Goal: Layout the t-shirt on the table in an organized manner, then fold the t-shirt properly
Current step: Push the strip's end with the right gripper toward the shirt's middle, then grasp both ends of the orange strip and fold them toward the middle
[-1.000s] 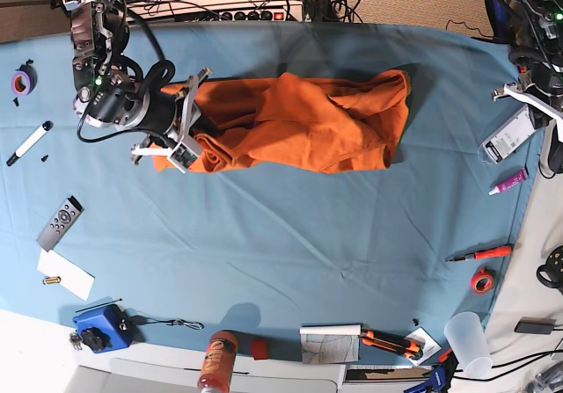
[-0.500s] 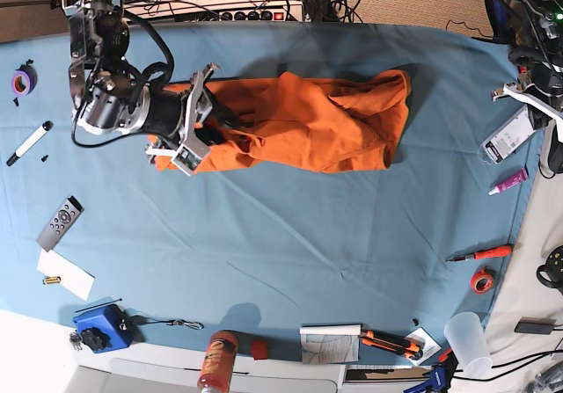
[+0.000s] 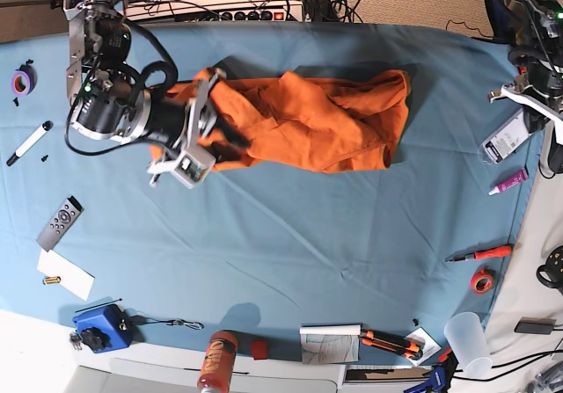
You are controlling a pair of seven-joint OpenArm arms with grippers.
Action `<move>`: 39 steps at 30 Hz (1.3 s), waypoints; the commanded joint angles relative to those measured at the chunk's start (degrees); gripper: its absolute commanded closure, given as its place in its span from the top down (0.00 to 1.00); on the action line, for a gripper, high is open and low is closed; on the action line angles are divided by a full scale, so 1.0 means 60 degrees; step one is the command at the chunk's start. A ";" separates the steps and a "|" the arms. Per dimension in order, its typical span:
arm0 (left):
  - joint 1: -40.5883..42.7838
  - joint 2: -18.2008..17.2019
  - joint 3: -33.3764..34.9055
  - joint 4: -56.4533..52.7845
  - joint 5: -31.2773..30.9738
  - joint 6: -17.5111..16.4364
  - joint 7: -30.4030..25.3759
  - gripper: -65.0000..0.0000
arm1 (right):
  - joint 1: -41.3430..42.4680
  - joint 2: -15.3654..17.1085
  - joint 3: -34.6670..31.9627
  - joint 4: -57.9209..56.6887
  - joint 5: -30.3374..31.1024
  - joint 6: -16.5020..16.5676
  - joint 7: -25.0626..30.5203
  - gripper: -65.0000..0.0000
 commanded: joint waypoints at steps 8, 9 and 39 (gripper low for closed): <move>-0.0011 0.0084 0.0484 0.0160 -0.2597 -0.1548 0.0175 0.00 | 0.0310 -0.0055 0.1931 0.0386 -0.2237 -0.1435 0.0372 0.00; -0.0007 0.0084 0.0790 0.0160 -0.3038 -0.1858 0.0299 0.00 | 0.0229 -0.0015 0.2135 0.0266 -0.2280 -0.1432 0.0219 0.00; -0.0018 0.0106 0.6182 0.0160 -0.1526 -0.2765 0.0306 0.00 | -0.1322 0.0448 0.0969 -0.4360 0.1282 0.0259 -0.1315 0.00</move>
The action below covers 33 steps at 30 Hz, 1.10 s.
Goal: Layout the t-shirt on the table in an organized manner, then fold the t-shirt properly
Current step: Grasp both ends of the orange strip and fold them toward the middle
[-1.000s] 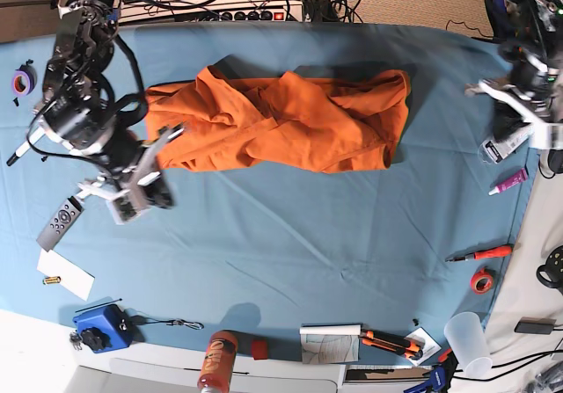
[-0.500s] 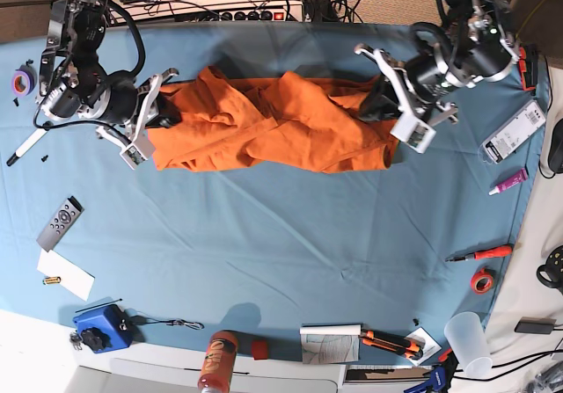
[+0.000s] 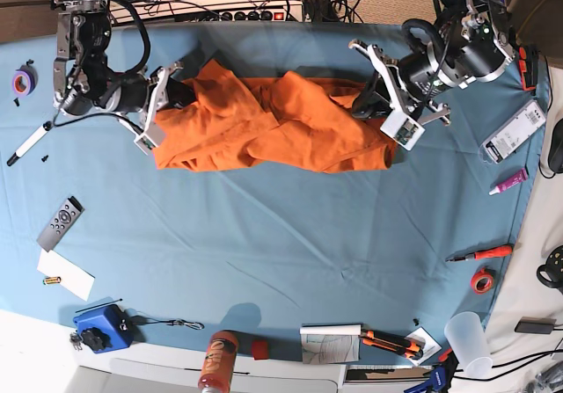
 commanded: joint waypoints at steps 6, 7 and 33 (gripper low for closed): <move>-0.0025 -0.0047 -0.0018 0.0153 0.1508 0.0288 -0.1122 0.39 | 0.0408 -0.0244 -0.0404 0.0018 0.0219 0.0069 0.0055 0.00; -0.0022 -0.0047 -0.0018 0.0138 0.1712 0.0561 -0.1373 0.49 | 0.0492 -0.0295 -0.0404 0.0018 0.0229 0.0066 0.0058 0.00; -0.2200 0.0423 -0.0011 -0.4575 0.0969 0.2798 -0.1005 0.61 | 0.0776 -0.0430 -0.0404 0.0018 0.0004 0.0062 0.0073 0.00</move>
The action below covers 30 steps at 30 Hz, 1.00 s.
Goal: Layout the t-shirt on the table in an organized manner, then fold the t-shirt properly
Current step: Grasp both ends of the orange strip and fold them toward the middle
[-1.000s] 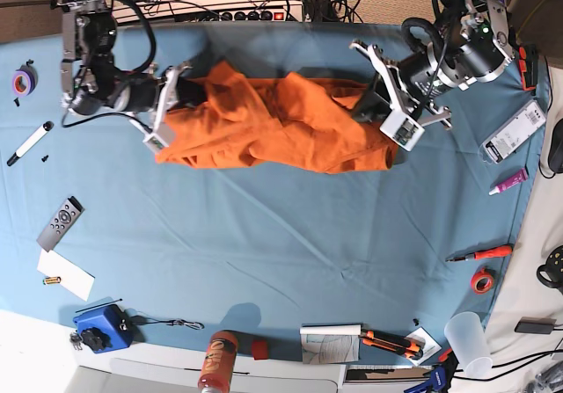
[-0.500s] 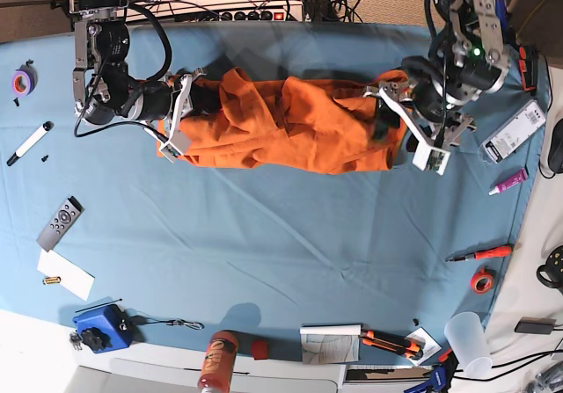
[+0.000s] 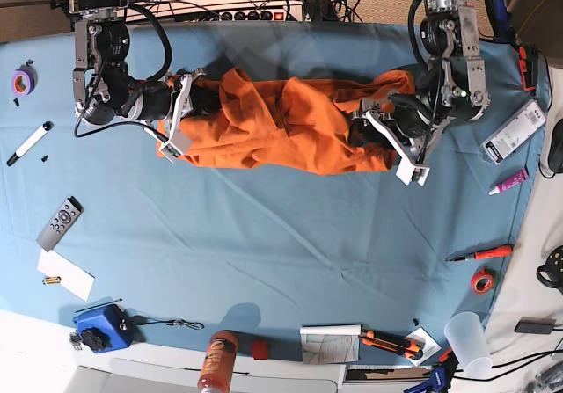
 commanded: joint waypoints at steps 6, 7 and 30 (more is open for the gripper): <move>-0.0080 -0.0025 -0.0007 -0.0390 -0.0965 -0.0149 0.0852 0.61 | 0.0131 0.0084 0.0022 0.0109 -0.0091 0.0058 0.0175 0.00; -0.0033 -0.0025 -0.0007 -0.0390 -0.1137 -0.0259 0.0852 0.60 | 0.0131 0.0087 0.0022 0.0109 -0.0095 0.0058 0.0175 0.00; -0.0630 -0.0900 -0.0590 -0.0357 -0.0568 -0.0612 0.0514 0.00 | 0.1446 -0.0364 0.0339 0.0109 0.1628 0.0370 0.0149 0.05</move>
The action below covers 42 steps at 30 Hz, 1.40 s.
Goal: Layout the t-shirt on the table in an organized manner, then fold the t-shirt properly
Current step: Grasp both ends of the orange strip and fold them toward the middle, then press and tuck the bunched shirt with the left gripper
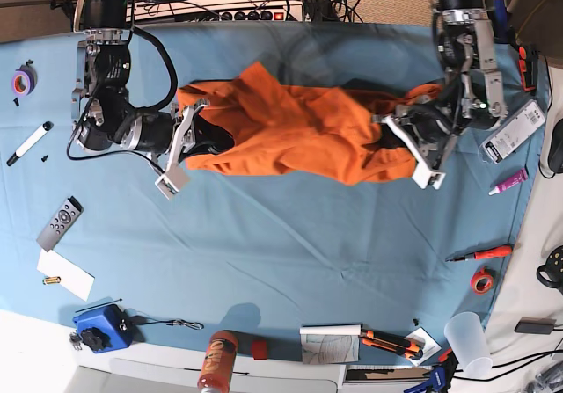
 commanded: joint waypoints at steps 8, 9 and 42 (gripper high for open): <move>-0.0251 -0.1676 -0.0040 0.0164 0.0576 -0.0240 -0.0525 0.00 | 0.0699 0.0109 0.0029 0.0142 0.0299 0.0017 0.0208 0.07; -0.0317 -0.1880 -0.0051 0.0164 0.0627 -0.0240 -0.0499 0.00 | 0.0718 0.0109 0.0029 0.0142 0.0266 0.0017 0.0211 0.07; 0.0109 -0.1038 0.0849 0.3282 -0.1308 -0.1632 -0.0186 0.00 | 0.0714 0.0109 0.0044 0.0142 -0.2896 0.0017 0.1545 0.07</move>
